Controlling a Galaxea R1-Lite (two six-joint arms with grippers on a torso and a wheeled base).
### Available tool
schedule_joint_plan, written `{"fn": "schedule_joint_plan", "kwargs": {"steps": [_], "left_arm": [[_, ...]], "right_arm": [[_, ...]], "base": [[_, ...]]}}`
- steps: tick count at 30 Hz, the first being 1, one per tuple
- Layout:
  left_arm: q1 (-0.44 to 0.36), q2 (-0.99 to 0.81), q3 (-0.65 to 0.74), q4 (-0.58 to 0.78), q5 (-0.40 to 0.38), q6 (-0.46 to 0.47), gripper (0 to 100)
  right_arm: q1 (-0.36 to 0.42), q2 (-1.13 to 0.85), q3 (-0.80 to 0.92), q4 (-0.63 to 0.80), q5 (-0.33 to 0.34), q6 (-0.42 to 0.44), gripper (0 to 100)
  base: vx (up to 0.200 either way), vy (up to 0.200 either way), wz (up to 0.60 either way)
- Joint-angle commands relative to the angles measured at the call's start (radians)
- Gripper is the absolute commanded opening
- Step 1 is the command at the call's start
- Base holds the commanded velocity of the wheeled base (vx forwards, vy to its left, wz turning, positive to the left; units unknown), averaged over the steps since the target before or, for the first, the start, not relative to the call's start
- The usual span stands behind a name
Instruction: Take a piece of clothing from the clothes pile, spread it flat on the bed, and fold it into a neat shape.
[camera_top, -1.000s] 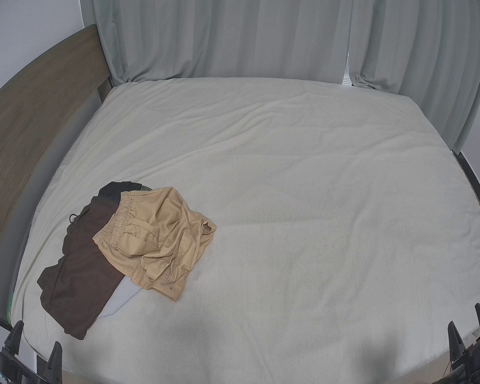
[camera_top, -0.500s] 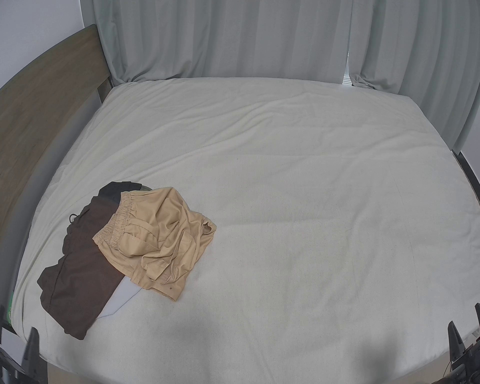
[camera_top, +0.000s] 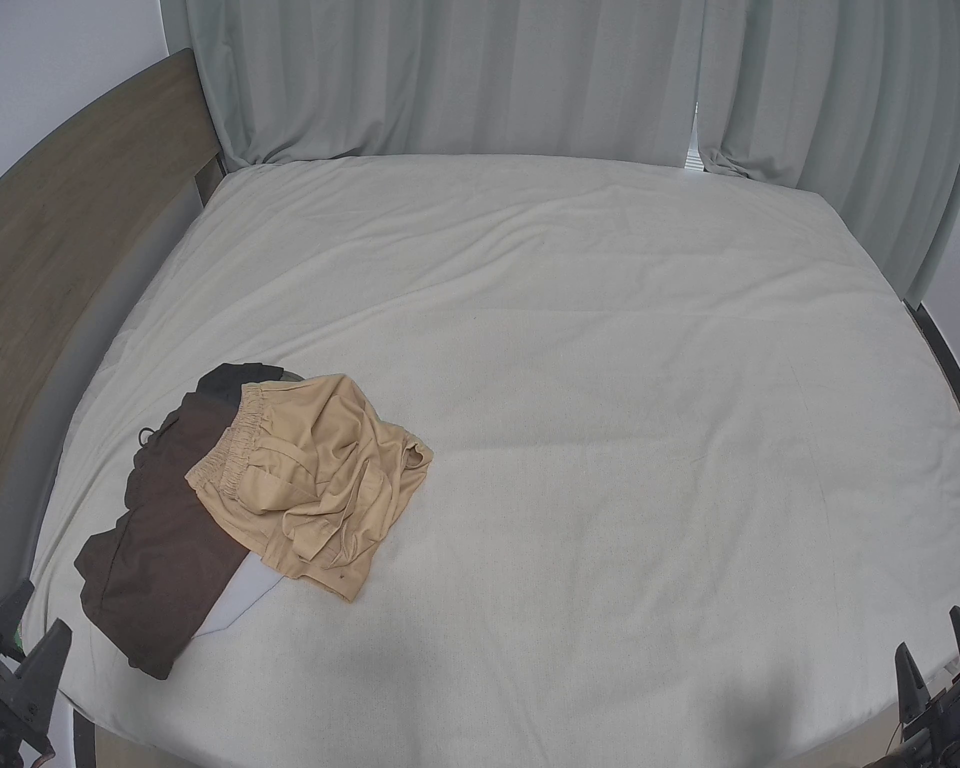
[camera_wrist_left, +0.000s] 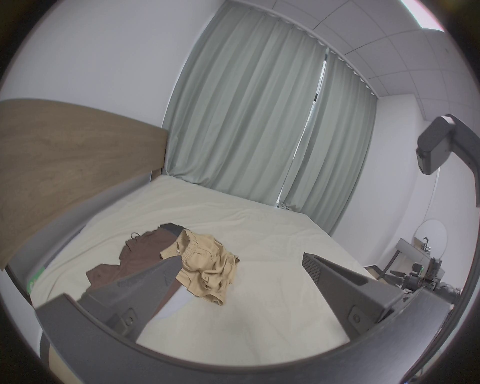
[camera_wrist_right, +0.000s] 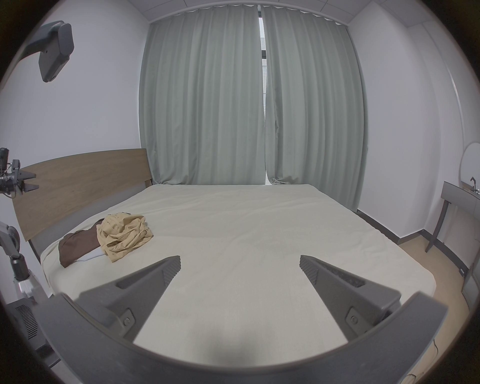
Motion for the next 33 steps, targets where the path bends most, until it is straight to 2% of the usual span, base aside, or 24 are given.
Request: {"fn": "schedule_joint_plan", "kwargs": {"steps": [1,12,25,30,33], "left_arm": [[-0.015,0.098,-0.009,-0.004,-0.009,-0.026,100],[-0.021,0.311,-0.047,-0.156,-0.065,-0.070,100],[-0.004,0.447,-0.104,-0.170,-0.180,-0.066,100],[0.031,0.480,-0.124,-0.176,-0.221,-0.066,100],[0.088,0.519,-0.139,-0.185,-0.266,-0.063,100]], "right_arm": [[0.000,-0.016,0.016,0.000,0.001,-0.001,100],[0.000,-0.016,0.016,0.000,0.001,-0.001,100],[0.002,-0.016,0.016,0.000,0.001,-0.001,100],[0.002,-0.016,0.016,0.000,0.001,-0.001,100],[0.002,-0.016,0.016,0.000,0.001,-0.002,100]], "base": [[0.000,0.000,0.00],[0.000,0.000,0.00],[0.000,0.000,0.00],[0.000,0.000,0.00],[0.000,0.000,0.00]]}}
